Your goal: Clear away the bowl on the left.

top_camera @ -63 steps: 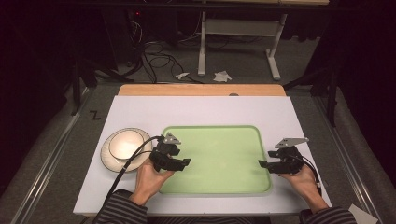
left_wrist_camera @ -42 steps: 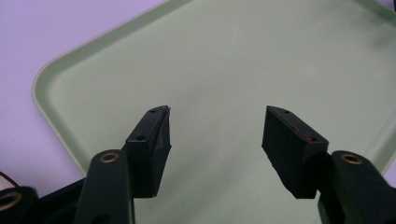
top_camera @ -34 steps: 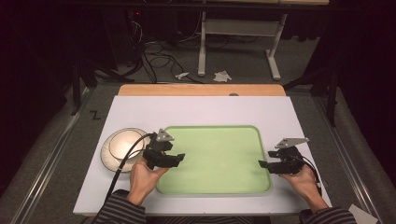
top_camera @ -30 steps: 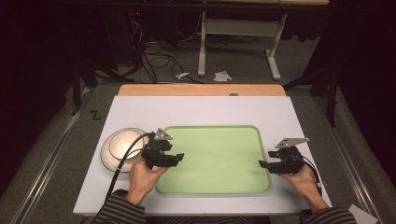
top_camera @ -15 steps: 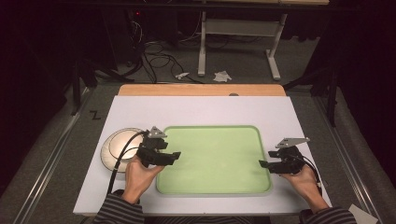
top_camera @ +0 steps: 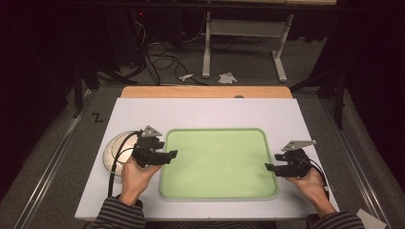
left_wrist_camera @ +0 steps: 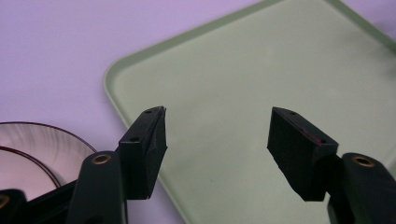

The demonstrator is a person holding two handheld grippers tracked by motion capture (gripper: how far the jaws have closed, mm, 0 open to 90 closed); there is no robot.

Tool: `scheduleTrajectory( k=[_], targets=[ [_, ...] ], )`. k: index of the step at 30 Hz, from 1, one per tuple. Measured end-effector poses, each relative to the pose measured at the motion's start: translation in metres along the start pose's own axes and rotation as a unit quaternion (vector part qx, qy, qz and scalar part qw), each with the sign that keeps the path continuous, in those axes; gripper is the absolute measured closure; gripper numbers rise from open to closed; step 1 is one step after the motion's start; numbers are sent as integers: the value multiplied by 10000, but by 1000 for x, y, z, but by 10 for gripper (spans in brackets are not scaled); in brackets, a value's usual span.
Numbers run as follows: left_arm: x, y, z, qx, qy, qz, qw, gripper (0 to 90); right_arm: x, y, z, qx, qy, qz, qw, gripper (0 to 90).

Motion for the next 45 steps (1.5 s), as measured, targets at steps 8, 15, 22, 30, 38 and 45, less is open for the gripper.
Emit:
scheduleTrajectory(
  k=[8,15,22,30,38,45],
  targets=[
    [8,7,-4,-55,66,-89,9999,375,0,0,2,58,97,47,9999,412],
    [23,23,-16,-264,183,-280,9991,369,2,0,4,105,168,37,9998,383],
    [42,33,-25,-313,295,-554,9975,362,2,2,2,-5,140,-10,9999,374],
    [60,41,-33,-397,477,-650,9960,354,1,3,2,-24,123,58,9999,377],
    [77,45,-38,-382,644,-773,9942,344,1,3,1,-52,167,60,9998,378],
    [93,50,-44,-425,825,-882,9918,340,1,3,1,-39,161,40,9999,379]
  ],
)
Point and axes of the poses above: each handheld gripper's, and its own axes: z roughly forward along the jaws, y roughly out of its top, x roughly to its left, the point moved 10 cm from there along z, roughly forward along the jaws, and after that the axes turned 9 degrees about x, right-handed, at the moved point
